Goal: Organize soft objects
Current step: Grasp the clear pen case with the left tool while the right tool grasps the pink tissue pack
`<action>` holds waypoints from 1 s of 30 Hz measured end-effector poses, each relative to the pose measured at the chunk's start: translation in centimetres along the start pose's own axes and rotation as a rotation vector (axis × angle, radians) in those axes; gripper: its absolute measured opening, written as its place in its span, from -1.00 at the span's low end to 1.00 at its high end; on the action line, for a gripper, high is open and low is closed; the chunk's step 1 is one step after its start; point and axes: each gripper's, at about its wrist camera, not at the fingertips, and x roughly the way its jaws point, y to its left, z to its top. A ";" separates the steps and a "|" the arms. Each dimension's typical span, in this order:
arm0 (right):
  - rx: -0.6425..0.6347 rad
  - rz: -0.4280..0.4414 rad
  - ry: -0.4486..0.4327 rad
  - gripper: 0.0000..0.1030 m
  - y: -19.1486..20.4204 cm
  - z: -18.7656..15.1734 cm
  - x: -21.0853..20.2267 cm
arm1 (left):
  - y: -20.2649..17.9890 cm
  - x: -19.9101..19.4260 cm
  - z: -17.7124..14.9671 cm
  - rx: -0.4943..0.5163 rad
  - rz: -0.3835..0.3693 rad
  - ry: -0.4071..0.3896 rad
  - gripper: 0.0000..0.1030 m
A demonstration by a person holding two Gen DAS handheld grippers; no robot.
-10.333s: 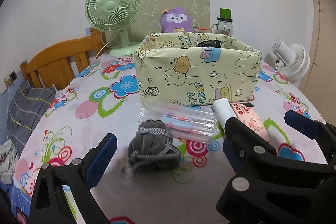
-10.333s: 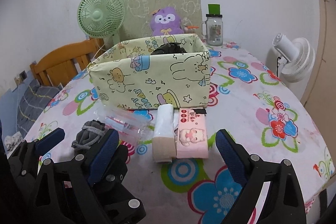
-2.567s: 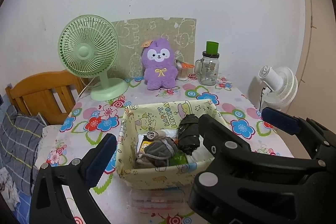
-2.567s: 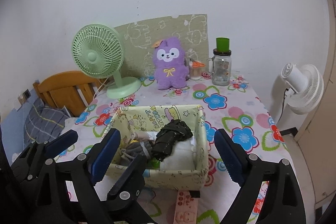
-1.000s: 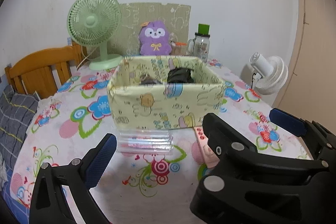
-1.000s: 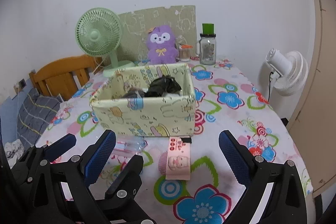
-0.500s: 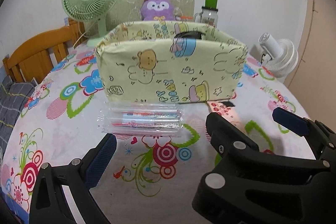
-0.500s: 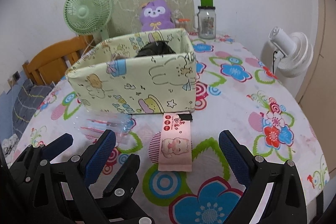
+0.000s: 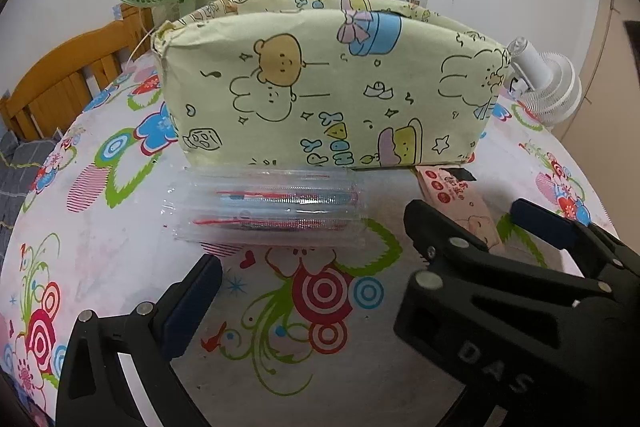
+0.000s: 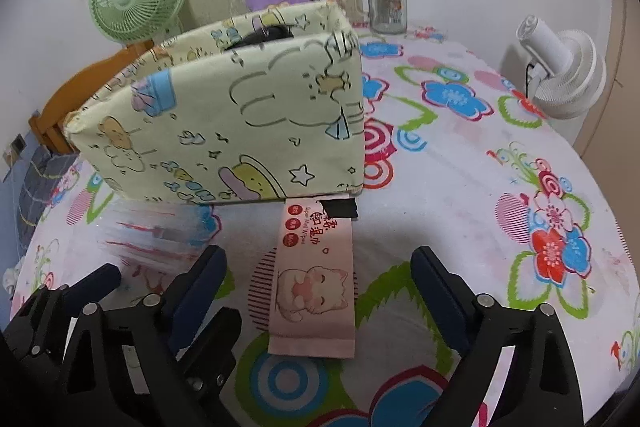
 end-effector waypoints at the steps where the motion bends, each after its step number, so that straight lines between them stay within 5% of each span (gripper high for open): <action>1: -0.008 -0.022 -0.005 0.71 0.1 0.0 0.1 | 0.0 0.1 0.0 0.001 0.003 0.007 0.99; 4: -0.028 -0.065 -0.004 0.54 0.4 0.1 0.3 | -0.3 0.2 0.0 0.010 0.017 0.012 0.99; 9: -0.053 -0.081 -0.004 -0.17 0.3 0.2 0.1 | -0.3 0.2 -0.1 0.015 0.024 0.016 0.99; 13: -0.051 -0.021 0.020 -0.18 0.4 0.1 -0.4 | 0.0 -0.3 -0.1 0.018 0.036 0.000 0.99; 30: -0.069 -0.017 -0.023 -0.18 2.5 0.8 -2.1 | 2.5 -0.8 1.3 0.025 0.088 -0.050 0.99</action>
